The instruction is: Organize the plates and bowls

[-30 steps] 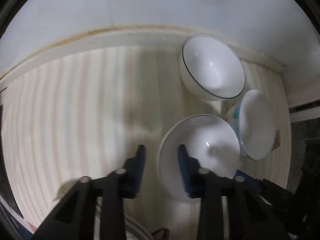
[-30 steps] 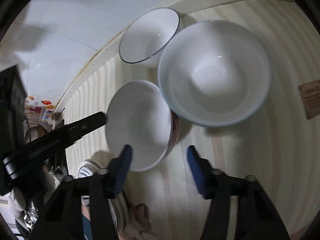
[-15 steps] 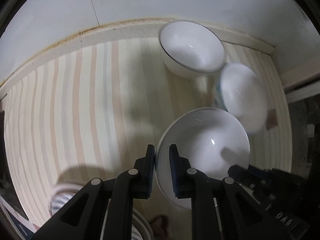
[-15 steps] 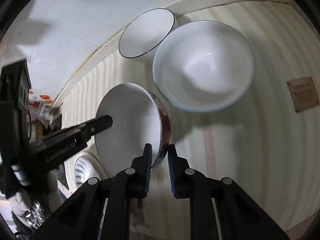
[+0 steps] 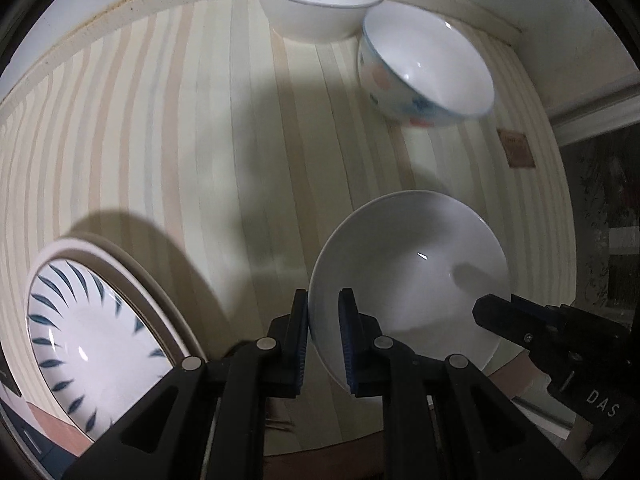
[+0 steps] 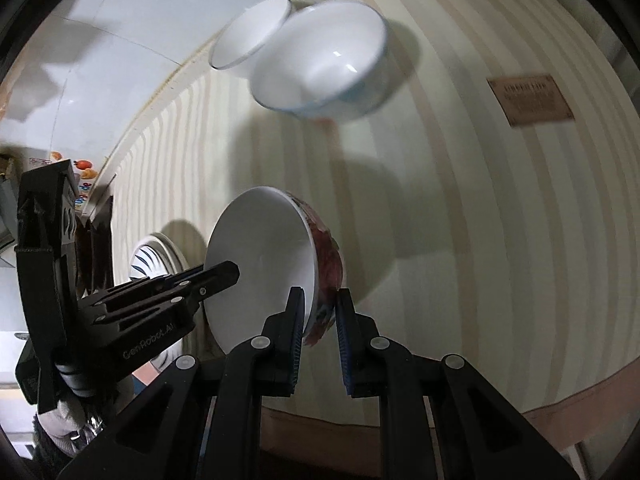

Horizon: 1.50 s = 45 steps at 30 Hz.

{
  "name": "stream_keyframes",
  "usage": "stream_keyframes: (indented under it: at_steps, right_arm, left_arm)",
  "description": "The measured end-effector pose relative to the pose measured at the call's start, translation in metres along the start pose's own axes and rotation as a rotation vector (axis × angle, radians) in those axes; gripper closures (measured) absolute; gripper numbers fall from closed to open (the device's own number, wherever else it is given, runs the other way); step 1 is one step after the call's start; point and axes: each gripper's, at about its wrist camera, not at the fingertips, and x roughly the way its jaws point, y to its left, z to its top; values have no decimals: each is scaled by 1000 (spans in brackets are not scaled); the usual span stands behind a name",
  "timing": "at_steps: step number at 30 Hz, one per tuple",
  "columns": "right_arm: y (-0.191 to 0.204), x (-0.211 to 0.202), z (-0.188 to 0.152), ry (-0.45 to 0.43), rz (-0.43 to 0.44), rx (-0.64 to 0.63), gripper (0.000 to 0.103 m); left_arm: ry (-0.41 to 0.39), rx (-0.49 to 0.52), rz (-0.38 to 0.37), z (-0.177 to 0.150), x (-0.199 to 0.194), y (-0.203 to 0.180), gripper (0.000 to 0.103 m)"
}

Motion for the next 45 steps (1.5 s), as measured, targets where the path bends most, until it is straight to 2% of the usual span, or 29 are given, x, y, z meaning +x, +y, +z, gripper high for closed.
stream_keyframes:
  at_steps: [11,25,27,30,32,33,35,36,40,44,45]
  right_arm:
    - [-20,12,-10,53,8,35,85]
    - [-16,25,-1,103,0,28,85]
    - [-15,22,2,104,7,24,85]
    - [-19,-10,15,50,35,19,85]
    - [-19,-34,29,-8,47,16,83]
    - [-19,-43,37,-30,52,14,74]
    - [-19,-57,59,-87,57,14,59]
    - [-19,-61,75,-124,49,9,56]
    - [-22,-43,122,-143,44,27,56]
    - [-25,-19,155,-127,14,28,56]
    - [-25,-9,162,-109,0,28,60]
  left_arm:
    - [7,30,33,-6,1,-11,90]
    - [14,33,41,-5,4,-18,90]
    - [-1,32,46,-5,-7,-16,90]
    - [-38,15,37,0,-32,-11,89]
    - [-90,-10,26,15,-54,-7,84]
    - [-107,-18,13,26,-58,-5,77]
    - [-127,-43,2,51,-59,-3,76]
    - [-127,-55,-10,66,-55,-3,76]
    - [-100,-74,-52,108,-33,-9,76]
    - [-65,-56,-41,139,-5,-22,76]
    - [-54,-47,-26,144,3,-26,76]
